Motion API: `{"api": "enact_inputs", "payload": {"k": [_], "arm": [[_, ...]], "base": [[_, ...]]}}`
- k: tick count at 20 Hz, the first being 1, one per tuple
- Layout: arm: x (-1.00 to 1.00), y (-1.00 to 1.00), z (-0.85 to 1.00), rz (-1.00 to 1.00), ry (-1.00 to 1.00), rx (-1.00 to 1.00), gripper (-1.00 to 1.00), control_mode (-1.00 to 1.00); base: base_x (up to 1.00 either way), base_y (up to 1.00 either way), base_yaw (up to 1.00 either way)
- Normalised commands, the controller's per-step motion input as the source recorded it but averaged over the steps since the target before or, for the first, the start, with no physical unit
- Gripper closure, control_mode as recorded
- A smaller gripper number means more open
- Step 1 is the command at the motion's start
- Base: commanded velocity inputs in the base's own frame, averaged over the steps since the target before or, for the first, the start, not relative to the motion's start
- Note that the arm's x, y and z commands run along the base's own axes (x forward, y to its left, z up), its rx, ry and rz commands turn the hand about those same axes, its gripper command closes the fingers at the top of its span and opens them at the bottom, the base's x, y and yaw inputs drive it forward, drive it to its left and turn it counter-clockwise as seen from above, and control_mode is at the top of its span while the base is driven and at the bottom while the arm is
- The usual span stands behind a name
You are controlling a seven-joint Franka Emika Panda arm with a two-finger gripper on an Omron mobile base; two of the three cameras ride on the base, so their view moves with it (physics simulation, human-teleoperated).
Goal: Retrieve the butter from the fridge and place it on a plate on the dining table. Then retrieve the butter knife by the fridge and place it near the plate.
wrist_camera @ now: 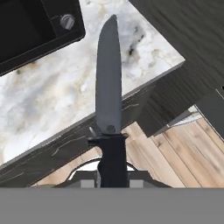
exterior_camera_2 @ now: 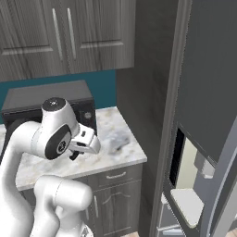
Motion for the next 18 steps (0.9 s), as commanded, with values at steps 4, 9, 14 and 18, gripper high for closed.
{"api": "enact_inputs", "payload": {"k": [4, 9, 14, 18], "arm": [[-0.01, 0.16, 0.11, 0.00, 0.00, 0.00, 1.00, -1.00], [-0.04, 0.28, -0.03, 0.00, -0.11, 0.02, 1.00, -1.00], [-0.02, 0.09, 0.00, 0.00, 0.00, 0.00, 1.00, -1.00], [0.00, 0.00, 0.00, 0.00, 0.00, 0.00, 1.00, -1.00]], "base": [[0.00, 0.00, 0.00], [0.00, 0.00, 0.00], [0.00, 0.00, 0.00], [0.00, 0.00, 0.00]]}}
